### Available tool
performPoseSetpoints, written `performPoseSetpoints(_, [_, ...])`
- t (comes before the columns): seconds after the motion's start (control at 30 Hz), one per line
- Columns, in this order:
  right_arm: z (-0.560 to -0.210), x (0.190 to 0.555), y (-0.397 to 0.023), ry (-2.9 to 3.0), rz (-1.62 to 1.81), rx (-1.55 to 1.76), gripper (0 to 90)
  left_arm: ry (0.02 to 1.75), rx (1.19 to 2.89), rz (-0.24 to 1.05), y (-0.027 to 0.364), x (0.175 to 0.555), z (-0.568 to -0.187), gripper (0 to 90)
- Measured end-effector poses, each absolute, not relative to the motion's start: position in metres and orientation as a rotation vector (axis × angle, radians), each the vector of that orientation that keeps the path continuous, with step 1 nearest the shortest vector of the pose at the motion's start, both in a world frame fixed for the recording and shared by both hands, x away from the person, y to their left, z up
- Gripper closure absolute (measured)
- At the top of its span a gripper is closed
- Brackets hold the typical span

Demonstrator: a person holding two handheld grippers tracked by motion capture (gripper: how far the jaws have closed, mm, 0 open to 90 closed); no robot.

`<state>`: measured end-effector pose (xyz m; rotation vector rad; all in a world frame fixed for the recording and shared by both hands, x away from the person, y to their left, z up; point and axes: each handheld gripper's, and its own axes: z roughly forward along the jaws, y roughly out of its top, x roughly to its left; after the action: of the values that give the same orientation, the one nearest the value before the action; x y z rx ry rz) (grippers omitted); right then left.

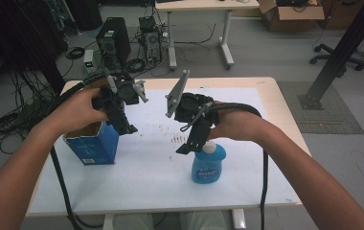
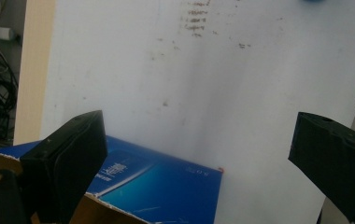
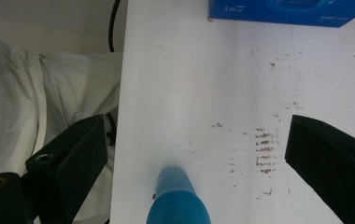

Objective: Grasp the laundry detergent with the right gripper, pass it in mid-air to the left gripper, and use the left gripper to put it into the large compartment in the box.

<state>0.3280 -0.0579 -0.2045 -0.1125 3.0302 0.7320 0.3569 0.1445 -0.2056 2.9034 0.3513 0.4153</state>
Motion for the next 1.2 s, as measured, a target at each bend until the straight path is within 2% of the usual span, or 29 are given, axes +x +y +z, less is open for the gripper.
performPoseSetpoints(1.2, [-0.192, 0.330, -0.087, 3.009, 0.773, -0.071, 5.7, 0.369, 2.902, 0.409, 0.145, 0.358, -0.209, 4.7])
